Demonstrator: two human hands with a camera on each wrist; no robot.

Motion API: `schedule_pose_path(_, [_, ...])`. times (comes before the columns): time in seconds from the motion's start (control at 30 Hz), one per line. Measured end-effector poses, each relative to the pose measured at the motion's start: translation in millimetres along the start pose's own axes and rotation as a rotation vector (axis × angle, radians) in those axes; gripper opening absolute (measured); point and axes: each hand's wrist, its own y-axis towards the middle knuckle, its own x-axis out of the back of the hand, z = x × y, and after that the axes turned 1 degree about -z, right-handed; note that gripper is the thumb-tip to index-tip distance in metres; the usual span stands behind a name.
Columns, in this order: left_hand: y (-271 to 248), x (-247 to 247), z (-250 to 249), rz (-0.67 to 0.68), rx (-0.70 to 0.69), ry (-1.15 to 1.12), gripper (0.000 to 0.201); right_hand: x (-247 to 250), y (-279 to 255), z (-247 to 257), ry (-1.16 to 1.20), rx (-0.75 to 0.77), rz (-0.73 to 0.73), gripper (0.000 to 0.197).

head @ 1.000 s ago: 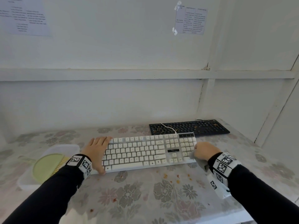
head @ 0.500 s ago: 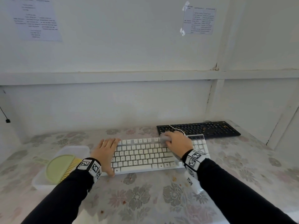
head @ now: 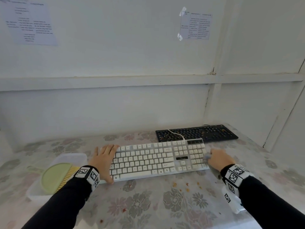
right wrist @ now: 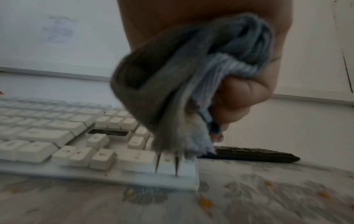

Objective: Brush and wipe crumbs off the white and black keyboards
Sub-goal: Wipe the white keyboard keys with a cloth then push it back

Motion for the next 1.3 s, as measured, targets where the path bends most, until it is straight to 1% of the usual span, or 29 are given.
schedule_pose_path(0.03, [0.1,0.0,0.5,-0.006,-0.007,-0.010,0.134,1.7,-0.7,0.8,-0.015,-0.017,0.018,0.017])
schedule_pose_path(0.07, [0.2,-0.2,1.0,-0.016,-0.016,-0.020,0.134,4.6,-1.9,4.1,-0.023,-0.022,0.033,0.014])
schedule_pose_path(0.13, [0.4,-0.3,2.1,-0.029,-0.031,-0.037,0.134,12.2,-4.1,17.9,-0.012,0.006,-0.020,0.017])
schedule_pose_path(0.2, [0.5,-0.8,2.4,-0.035,-0.036,-0.050,0.133,22.7,-7.4,41.2,0.002,0.103,-0.106,0.020])
schedule_pose_path(0.27, [-0.2,-0.9,2.5,-0.033,-0.035,-0.047,0.133,28.0,-13.4,73.7,0.088,0.228,-0.197,0.022])
schedule_pose_path(0.33, [0.0,-2.0,2.8,-0.032,-0.037,-0.050,0.133,25.6,-17.5,107.4,0.137,0.315,-0.240,0.017])
schedule_pose_path(0.4, [0.2,-3.5,3.9,-0.028,-0.040,-0.059,0.133,11.0,-15.3,141.6,0.122,0.365,-0.220,0.018])
schedule_pose_path(0.5, [0.9,-5.7,5.0,-0.026,-0.045,-0.063,0.134,-18.9,-18.9,181.0,0.067,0.406,-0.146,0.027])
schedule_pose_path(0.57, [1.0,-5.7,5.2,-0.029,-0.048,-0.073,0.133,-35.1,-27.7,197.2,0.038,0.467,-0.104,0.033])
schedule_pose_path(0.6, [0.9,-5.0,5.1,-0.028,-0.048,-0.077,0.133,-40.0,-33.6,201.7,0.024,0.503,-0.074,0.035])
schedule_pose_path(0.67, [1.3,-4.2,5.1,-0.030,-0.047,-0.076,0.133,-42.3,-40.8,204.1,0.039,0.572,-0.021,0.032])
schedule_pose_path(0.77, [1.7,-5.0,6.0,-0.036,-0.053,-0.078,0.133,-30.2,-37.7,197.4,0.172,0.603,0.001,0.028])
schedule_pose_path(0.83, [1.6,-5.3,6.8,-0.036,-0.056,-0.093,0.133,-18.5,-30.0,195.1,0.223,0.569,-0.111,0.029])
schedule_pose_path(0.87, [1.7,-4.9,6.9,-0.034,-0.059,-0.100,0.133,-14.5,-26.4,195.3,0.207,0.557,-0.175,0.030])
schedule_pose_path(0.9, [2.1,-4.0,6.7,-0.031,-0.063,-0.103,0.133,-13.8,-24.1,196.1,0.185,0.554,-0.207,0.031])
schedule_pose_path(0.93, [2.5,-2.8,6.6,-0.025,-0.066,-0.105,0.132,-15.1,-24.7,198.4,0.165,0.563,-0.197,0.031])
schedule_pose_path(0.97, [2.9,-1.5,6.8,-0.018,-0.069,-0.107,0.132,-20.1,-26.1,201.4,0.138,0.591,-0.158,0.031])
schedule_pose_path(1.07, [4.4,0.5,9.2,0.027,-0.084,-0.137,0.133,-41.1,-39.4,207.3,0.051,0.702,0.023,0.028])
schedule_pose_path(1.17, [5.9,-0.9,12.9,0.055,-0.107,-0.179,0.133,-44.3,-46.5,209.6,0.027,0.750,0.150,0.029])
schedule_pose_path(1.23, [7.4,-1.9,15.0,0.073,-0.120,-0.199,0.133,-37.6,-40.5,212.0,0.109,0.757,0.163,0.028])
schedule_pose_path(1.3, [8.5,-2.8,17.0,0.096,-0.128,-0.227,0.132,-31.6,-31.9,213.6,0.184,0.722,0.096,0.026])
